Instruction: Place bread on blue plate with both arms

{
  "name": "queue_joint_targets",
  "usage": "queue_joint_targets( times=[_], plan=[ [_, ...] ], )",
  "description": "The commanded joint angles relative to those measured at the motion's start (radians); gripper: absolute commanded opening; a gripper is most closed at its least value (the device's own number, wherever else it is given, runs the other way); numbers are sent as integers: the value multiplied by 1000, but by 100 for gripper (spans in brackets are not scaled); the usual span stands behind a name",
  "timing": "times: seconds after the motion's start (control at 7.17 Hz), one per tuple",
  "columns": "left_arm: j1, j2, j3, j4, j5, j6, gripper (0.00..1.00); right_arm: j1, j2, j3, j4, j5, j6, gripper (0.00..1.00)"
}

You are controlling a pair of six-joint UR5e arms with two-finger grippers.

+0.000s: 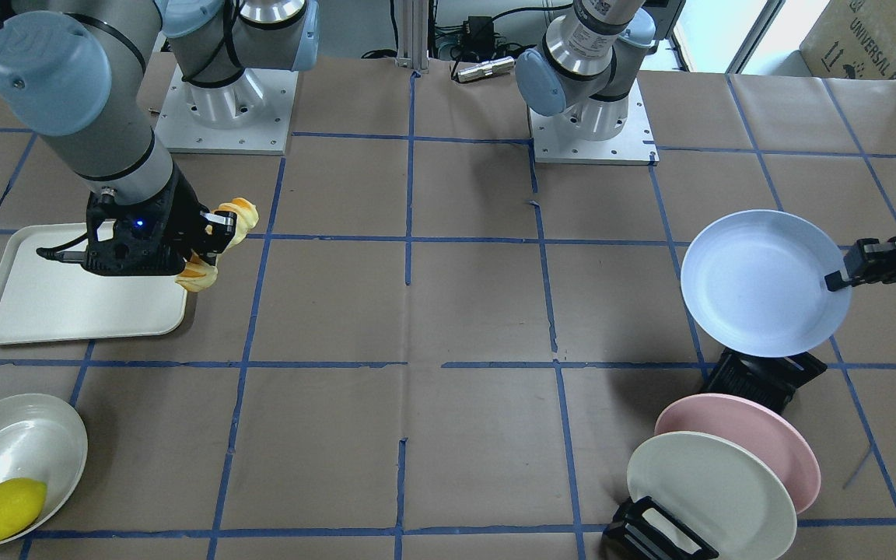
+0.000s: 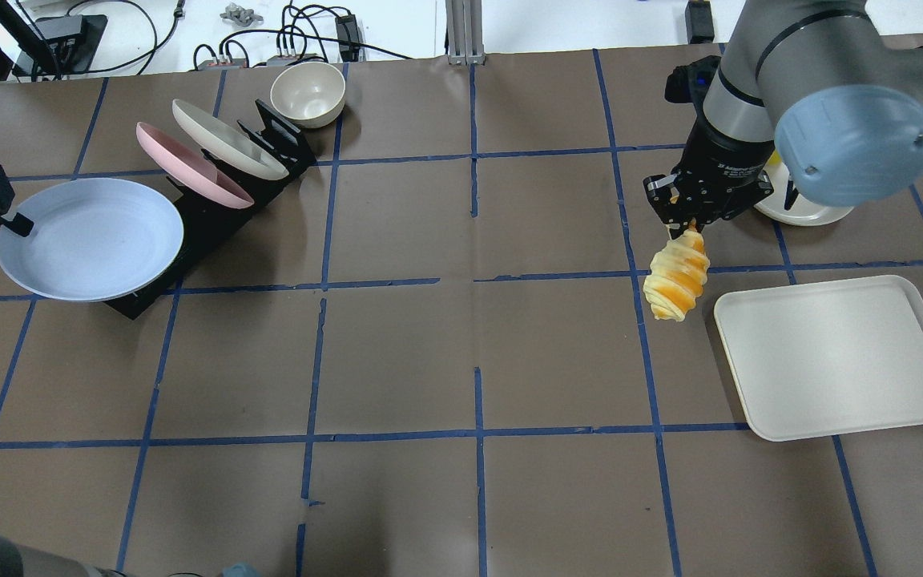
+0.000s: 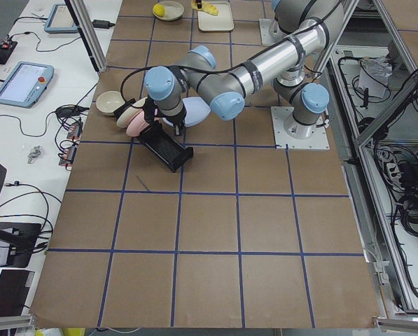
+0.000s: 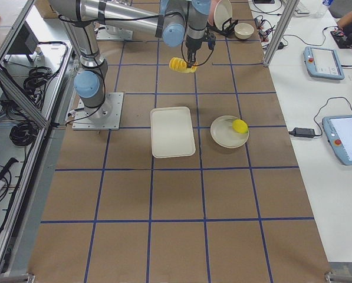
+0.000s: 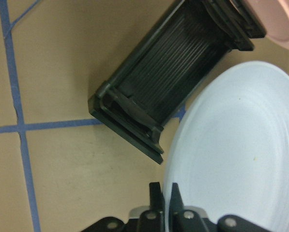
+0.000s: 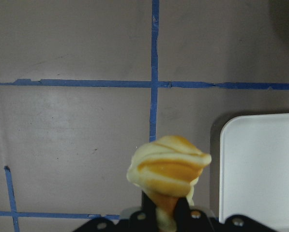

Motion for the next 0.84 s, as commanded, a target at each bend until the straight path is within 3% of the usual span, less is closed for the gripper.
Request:
queue_joint_targets(
  times=[0.0,0.14,0.28,0.7],
  plan=[
    [-186,75,-81,5,-11,-198,4,0,0,0,-1,1,0,24],
    [-280,55,-82,19,-22,-255,4,0,-3,0,-7,-1,-11,24],
    [-372,46,-107,97,-86,-297,4,-1,-1,0,-7,-1,-11,24],
    [-556,-63,-177,370,-103,-414,4,-1,2,2,-8,-1,-12,24]
  ],
)
